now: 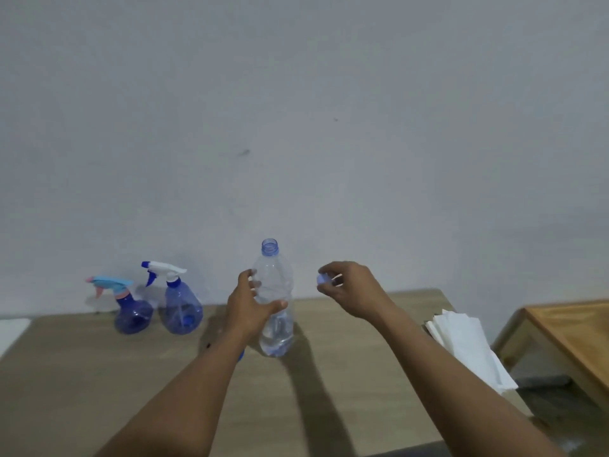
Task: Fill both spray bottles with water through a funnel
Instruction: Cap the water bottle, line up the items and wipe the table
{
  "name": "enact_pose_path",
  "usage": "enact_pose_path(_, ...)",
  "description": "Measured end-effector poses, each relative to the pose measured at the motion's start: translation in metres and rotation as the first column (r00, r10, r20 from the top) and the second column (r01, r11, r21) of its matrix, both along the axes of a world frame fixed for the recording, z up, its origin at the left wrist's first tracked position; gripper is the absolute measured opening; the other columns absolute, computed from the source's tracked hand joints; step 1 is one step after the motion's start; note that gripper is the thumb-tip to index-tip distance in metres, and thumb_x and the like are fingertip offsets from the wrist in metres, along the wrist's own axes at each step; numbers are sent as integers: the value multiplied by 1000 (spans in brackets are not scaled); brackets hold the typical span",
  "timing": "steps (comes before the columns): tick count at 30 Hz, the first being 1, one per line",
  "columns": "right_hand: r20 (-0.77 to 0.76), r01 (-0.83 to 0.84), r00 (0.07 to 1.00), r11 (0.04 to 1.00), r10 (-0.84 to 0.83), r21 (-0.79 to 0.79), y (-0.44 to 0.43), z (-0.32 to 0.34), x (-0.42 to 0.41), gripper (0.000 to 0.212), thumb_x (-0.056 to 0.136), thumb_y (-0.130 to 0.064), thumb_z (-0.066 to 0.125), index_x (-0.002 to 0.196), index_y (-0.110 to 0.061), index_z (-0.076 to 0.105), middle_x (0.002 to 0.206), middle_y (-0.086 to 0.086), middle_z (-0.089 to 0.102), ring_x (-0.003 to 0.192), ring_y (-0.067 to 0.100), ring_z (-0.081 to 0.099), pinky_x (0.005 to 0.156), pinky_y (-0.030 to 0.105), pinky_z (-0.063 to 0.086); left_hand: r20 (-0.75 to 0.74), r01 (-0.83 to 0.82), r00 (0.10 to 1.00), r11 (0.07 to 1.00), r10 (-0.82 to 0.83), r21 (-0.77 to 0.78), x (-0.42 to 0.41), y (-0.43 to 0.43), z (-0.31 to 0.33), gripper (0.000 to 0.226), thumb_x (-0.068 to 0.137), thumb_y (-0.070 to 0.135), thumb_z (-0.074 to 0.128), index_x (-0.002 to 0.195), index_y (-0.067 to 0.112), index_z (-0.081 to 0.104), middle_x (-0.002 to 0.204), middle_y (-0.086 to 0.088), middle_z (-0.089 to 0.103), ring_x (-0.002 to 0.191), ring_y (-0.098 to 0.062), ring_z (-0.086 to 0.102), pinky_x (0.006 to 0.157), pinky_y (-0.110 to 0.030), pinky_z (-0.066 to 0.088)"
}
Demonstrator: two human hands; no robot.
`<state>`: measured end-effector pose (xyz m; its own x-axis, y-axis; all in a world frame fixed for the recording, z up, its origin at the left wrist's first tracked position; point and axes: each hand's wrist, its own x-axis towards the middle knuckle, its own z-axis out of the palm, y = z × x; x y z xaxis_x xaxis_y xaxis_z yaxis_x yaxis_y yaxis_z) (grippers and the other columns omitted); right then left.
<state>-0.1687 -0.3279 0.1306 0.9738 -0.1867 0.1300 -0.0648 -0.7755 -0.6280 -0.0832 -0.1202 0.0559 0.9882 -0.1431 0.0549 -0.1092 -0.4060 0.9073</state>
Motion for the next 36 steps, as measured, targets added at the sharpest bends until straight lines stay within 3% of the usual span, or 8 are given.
enact_pose_path(5,129,-135,983,991,134,2,31,61,27,30,92,-27,66,120,-18,70,106,-9,66,98,7,64,84,19,44,-48,23,999,999,-21,33,2,1,2,74,55,37,94,114,28,50,111,5,64,100,-19,64,81,-31,53)
enact_pose_path(10,55,-239,968,965,246,-110,56,76,51,34,94,-22,64,127,-16,67,126,-3,64,113,13,62,97,27,48,-76,78,994,995,-74,60,0,0,6,69,59,42,90,111,28,47,107,8,65,92,-10,64,66,-16,46)
enact_pose_path(14,-2,-264,964,956,266,-130,61,76,58,30,99,-18,55,124,-12,69,130,-2,64,117,16,62,99,29,48,-81,86,993,996,-83,34,2,1,3,69,59,40,91,112,28,48,107,9,66,92,-8,64,69,-16,49)
enact_pose_path(18,-21,-237,971,963,237,-127,60,73,63,28,96,-21,65,122,-13,69,121,-2,66,111,17,63,92,26,48,-91,83,992,996,-84,-22,4,0,-3,70,53,42,90,108,33,47,109,10,66,97,-12,65,87,-33,56)
enact_pose_path(23,35,-86,994,959,99,-268,62,58,65,45,84,-61,67,93,-18,57,86,-4,63,73,14,56,61,28,43,-94,110,989,993,-113,-33,4,0,-3,69,61,35,90,113,31,46,108,10,67,98,-15,65,88,-34,55)
enact_pose_path(27,61,-171,982,981,177,-94,61,52,62,24,96,-43,59,108,-22,64,98,-11,71,93,8,64,83,34,55,-87,106,990,994,-108,-34,7,0,-6,74,53,41,90,111,30,46,106,11,66,98,-13,65,90,-36,56)
enact_pose_path(31,113,-145,979,970,169,-194,69,54,65,21,98,-36,59,97,-16,65,91,-5,71,85,14,63,76,33,53,-39,89,995,996,-88,16,5,-6,-9,70,62,42,90,113,31,45,104,15,62,97,-12,63,87,-32,56)
enact_pose_path(36,82,-183,979,982,187,-50,61,50,62,24,96,-38,62,113,-21,68,108,-7,71,99,9,65,86,29,55,-21,70,997,997,-69,30,4,-6,-14,71,62,46,89,115,32,45,110,15,63,100,-12,63,86,-30,56)
